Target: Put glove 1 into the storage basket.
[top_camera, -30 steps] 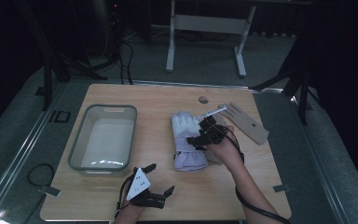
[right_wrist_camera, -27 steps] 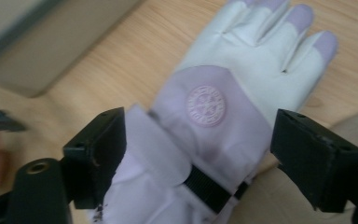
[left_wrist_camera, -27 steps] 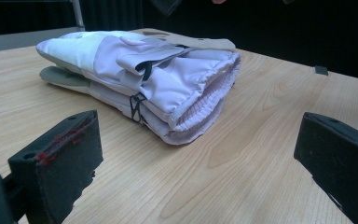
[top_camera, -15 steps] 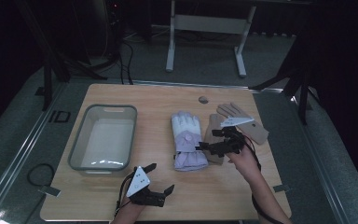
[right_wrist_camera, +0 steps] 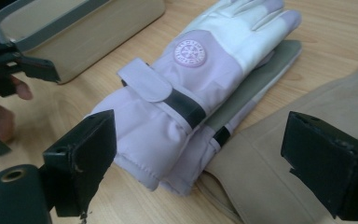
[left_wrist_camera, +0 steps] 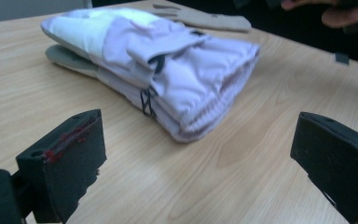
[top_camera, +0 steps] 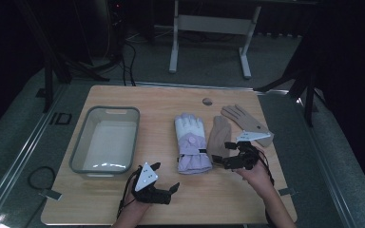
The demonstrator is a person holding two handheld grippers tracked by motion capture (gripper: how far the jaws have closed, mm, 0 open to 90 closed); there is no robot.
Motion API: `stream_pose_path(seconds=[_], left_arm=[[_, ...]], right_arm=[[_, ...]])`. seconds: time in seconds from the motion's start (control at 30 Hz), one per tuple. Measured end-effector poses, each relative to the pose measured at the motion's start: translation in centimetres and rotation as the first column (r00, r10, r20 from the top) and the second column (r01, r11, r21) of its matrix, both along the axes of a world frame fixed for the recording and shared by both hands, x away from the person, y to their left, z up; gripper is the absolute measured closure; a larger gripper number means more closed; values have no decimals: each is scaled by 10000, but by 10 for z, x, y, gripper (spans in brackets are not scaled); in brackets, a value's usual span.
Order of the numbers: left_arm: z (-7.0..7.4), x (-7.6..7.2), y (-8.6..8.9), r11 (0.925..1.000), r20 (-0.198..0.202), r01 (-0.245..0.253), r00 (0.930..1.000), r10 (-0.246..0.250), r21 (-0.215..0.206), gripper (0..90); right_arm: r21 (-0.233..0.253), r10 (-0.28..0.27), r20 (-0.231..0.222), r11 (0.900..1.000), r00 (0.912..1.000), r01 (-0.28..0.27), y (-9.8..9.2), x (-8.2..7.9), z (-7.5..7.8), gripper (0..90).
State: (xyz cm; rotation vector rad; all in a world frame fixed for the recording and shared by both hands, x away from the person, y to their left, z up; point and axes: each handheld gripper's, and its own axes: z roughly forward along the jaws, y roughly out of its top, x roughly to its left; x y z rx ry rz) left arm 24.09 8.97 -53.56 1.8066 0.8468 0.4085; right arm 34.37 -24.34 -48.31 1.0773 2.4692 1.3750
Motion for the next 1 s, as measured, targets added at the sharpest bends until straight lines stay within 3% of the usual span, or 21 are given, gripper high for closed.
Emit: stream_pose_path(seconds=[0.03,0.1,0.2,0.27,0.33,0.5,0.57,0.67,0.73,0.97,1.0], left_arm=[[3,2,-1,10000,-161,-17,9999,16,-53,30],[8,6,-3,10000,-363,12,9993,-16,-91,30],[18,13,-9,9999,-338,-47,9994,52,140,30],[24,16,-13,9992,-325,-247,9991,258,327,31],[29,20,-17,9992,-374,-138,9992,152,381,38],[36,30,-28,9981,-608,-22,9981,60,618,69],[37,34,-33,9973,-870,65,9962,-1,731,125],[37,39,-44,9901,-1234,291,9923,-120,1375,177],[37,40,-47,9902,-957,53,9954,81,1394,318],[31,55,-48,9906,-1701,-496,9829,711,1275,411],[28,56,-48,9896,-1817,-519,9804,760,1343,414]], right_arm=[[-184,-87,99,9998,9999,89,0,-1,1,158],[-372,-338,184,9987,9993,344,0,1,3,323],[-488,-506,267,9975,9984,519,2,7,7,474],[-515,-563,521,9969,9971,590,5,10,9,529],[-409,-581,445,9974,9973,599,9,15,11,560],[-194,-678,343,9975,9971,684,22,26,12,563],[-169,-609,100,9980,9981,610,27,31,8,560],[-149,-494,-143,9987,9987,492,30,36,1,541],[26,-476,-395,9989,9981,477,30,39,-3,540],[249,-828,-1059,9960,9909,858,35,55,-12,511],[2,-923,-1126,9957,9893,929,38,58,-16,507]])
